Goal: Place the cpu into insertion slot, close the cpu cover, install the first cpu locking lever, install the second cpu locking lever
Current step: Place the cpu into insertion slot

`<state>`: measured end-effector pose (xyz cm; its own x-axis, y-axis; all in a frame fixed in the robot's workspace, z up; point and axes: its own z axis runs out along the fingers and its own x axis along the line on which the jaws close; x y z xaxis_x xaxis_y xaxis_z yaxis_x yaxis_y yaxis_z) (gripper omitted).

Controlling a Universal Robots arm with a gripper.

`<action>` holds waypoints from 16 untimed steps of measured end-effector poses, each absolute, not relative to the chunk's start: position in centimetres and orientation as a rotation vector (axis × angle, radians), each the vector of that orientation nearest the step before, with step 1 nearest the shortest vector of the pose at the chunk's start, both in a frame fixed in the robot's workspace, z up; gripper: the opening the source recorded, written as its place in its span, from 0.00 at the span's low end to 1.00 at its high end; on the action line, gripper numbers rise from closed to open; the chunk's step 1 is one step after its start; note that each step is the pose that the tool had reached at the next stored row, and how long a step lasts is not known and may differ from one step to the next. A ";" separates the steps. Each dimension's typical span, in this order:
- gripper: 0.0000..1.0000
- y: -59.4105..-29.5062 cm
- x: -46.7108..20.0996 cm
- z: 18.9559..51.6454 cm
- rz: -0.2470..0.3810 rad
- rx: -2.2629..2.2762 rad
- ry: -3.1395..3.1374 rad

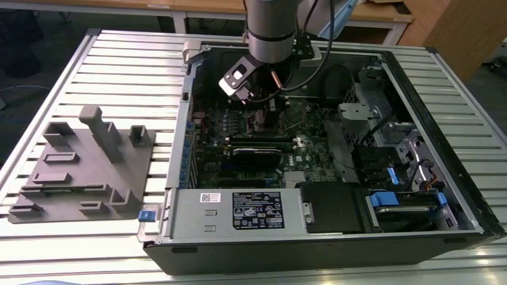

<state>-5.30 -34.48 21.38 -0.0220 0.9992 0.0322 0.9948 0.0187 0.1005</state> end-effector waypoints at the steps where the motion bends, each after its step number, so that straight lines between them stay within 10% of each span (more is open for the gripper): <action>1: 0.54 -34.5 -5.3 21.3 0.146 2.163 2.208; 16: 0.54 -34.4 -5.4 20.2 0.146 2.168 2.202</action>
<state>-5.35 -34.39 20.18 -0.0171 0.9993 0.0324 0.9948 0.0138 0.1006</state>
